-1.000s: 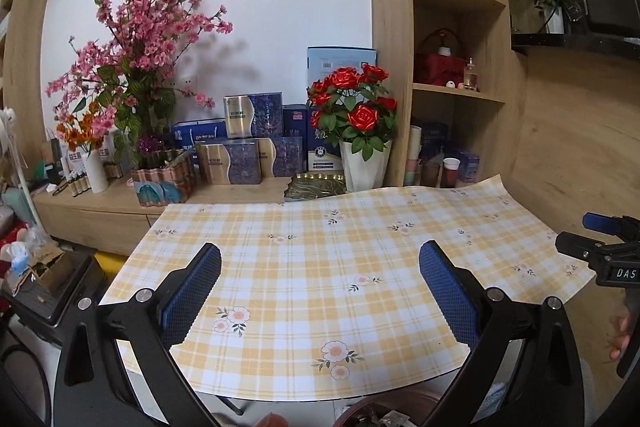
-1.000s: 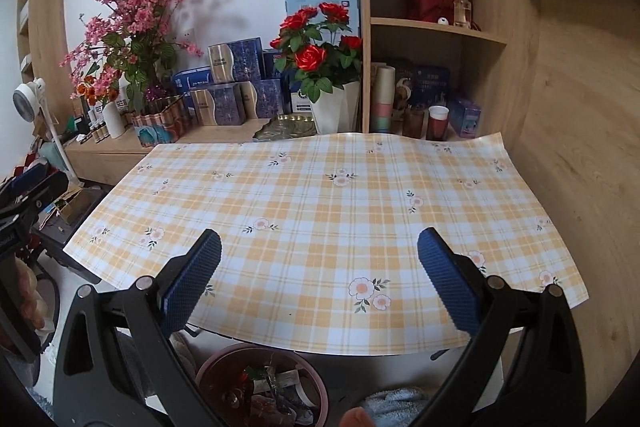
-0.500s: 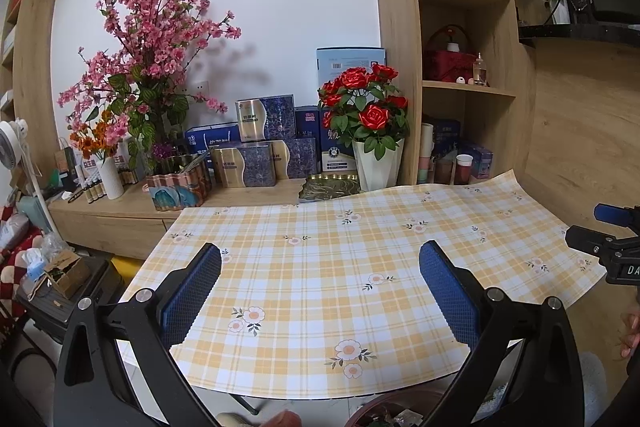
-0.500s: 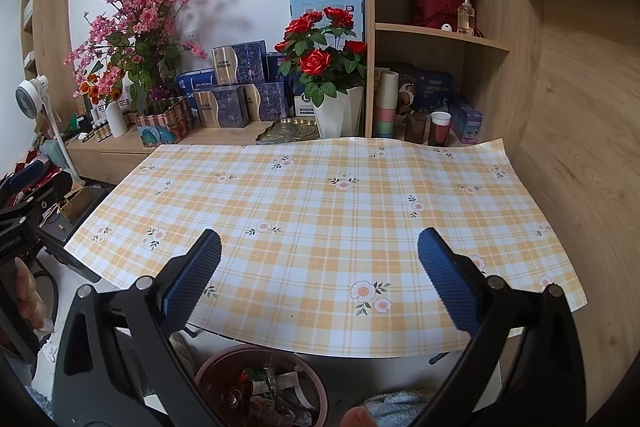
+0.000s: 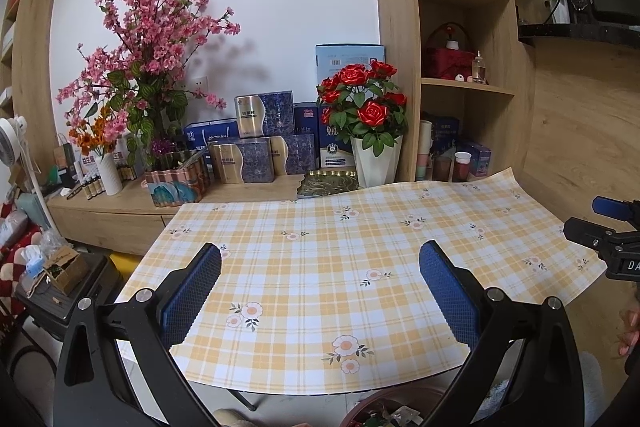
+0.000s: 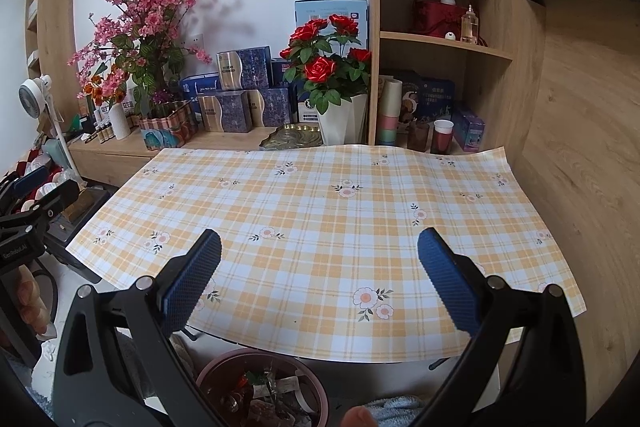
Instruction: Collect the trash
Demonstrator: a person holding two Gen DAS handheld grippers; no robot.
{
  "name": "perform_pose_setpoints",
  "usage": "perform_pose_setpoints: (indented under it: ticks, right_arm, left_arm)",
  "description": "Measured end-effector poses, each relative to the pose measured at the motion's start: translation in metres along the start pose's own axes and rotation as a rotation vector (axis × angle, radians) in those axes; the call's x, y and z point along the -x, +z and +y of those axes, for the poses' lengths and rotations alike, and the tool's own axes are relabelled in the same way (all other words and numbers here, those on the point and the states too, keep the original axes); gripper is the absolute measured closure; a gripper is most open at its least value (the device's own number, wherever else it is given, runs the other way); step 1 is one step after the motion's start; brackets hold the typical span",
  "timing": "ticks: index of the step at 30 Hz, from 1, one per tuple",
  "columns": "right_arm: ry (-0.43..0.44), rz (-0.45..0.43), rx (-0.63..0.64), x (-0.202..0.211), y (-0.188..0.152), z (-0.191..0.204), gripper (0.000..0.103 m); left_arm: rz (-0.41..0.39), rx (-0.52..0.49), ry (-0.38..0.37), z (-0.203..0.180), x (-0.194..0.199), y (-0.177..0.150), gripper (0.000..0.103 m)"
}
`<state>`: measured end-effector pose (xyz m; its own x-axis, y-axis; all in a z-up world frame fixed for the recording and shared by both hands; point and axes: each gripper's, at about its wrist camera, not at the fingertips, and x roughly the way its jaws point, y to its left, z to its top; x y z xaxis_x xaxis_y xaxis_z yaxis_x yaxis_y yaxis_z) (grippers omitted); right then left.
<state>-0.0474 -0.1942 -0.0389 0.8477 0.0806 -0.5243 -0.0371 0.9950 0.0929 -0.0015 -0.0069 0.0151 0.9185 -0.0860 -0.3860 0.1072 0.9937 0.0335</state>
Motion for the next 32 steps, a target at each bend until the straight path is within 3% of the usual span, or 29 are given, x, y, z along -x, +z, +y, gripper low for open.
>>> perform_pose_setpoints:
  ticks: [26,32]
  right_arm:
    - [-0.002,0.002,0.003,-0.0009,-0.0001,0.0023,0.006]
    - [-0.006,0.012,-0.009,-0.0017,0.0014,0.0004,0.006]
  left_arm:
    - [0.011,0.023,0.004,0.0048,0.0,0.0016,0.006]
    - [0.003,0.007,0.041,0.0031,-0.0007,0.0017,0.006]
